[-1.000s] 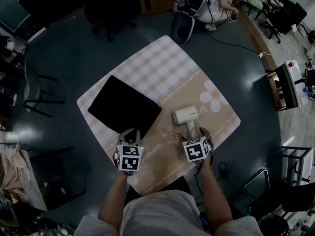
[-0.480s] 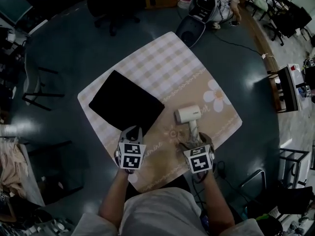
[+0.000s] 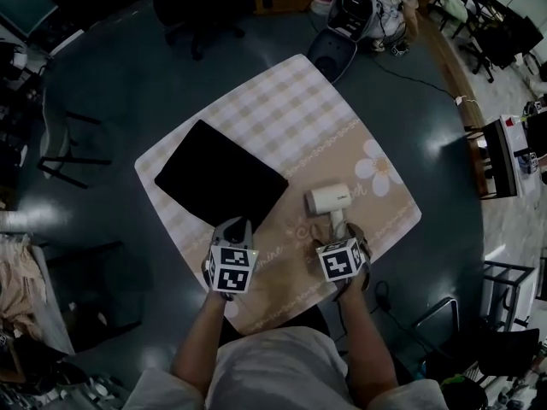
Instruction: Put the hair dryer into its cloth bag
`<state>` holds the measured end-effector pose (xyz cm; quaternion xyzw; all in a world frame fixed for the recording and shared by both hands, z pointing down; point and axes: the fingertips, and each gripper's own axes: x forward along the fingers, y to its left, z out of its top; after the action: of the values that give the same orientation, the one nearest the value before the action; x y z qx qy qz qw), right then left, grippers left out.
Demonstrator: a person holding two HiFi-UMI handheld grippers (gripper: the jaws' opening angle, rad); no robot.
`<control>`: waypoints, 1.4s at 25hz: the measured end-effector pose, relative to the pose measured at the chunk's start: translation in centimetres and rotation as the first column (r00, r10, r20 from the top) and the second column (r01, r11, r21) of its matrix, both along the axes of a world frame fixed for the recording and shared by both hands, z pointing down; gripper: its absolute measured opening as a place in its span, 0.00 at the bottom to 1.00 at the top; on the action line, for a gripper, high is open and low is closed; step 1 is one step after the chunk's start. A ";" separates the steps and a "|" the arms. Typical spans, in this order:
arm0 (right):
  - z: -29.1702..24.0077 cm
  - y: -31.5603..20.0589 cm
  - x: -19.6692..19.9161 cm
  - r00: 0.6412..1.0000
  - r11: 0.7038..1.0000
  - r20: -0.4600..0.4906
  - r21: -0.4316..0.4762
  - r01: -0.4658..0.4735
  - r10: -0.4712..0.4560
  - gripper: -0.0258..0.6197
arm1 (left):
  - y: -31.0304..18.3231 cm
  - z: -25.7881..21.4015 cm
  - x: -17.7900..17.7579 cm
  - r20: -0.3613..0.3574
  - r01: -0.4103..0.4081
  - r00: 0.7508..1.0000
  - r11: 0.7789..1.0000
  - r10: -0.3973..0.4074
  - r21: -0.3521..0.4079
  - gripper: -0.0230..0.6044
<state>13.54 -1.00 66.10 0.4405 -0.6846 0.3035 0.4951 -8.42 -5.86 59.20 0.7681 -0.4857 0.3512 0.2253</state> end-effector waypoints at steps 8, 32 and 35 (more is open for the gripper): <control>-0.4 -1.0 1.5 0.985 0.984 0.091 -0.116 -0.136 0.147 0.59 | 0.4 -0.5 -0.3 0.002 0.003 1.000 1.000 -0.003 0.005 0.06; -0.3 -1.0 3.1 0.985 0.985 0.039 -0.050 0.168 -0.166 0.38 | 0.4 0.2 -0.6 0.014 -0.021 1.000 1.000 0.021 -0.001 0.06; 1.0 -1.2 3.2 0.977 0.973 -0.042 -0.102 0.205 -0.210 0.45 | 0.3 0.3 -0.4 0.019 -0.024 1.000 1.000 0.024 -0.004 0.06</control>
<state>16.70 -2.17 67.15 0.3499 -0.6981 0.2712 0.5627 -8.80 -5.53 59.55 0.7701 -0.4778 0.3621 0.2181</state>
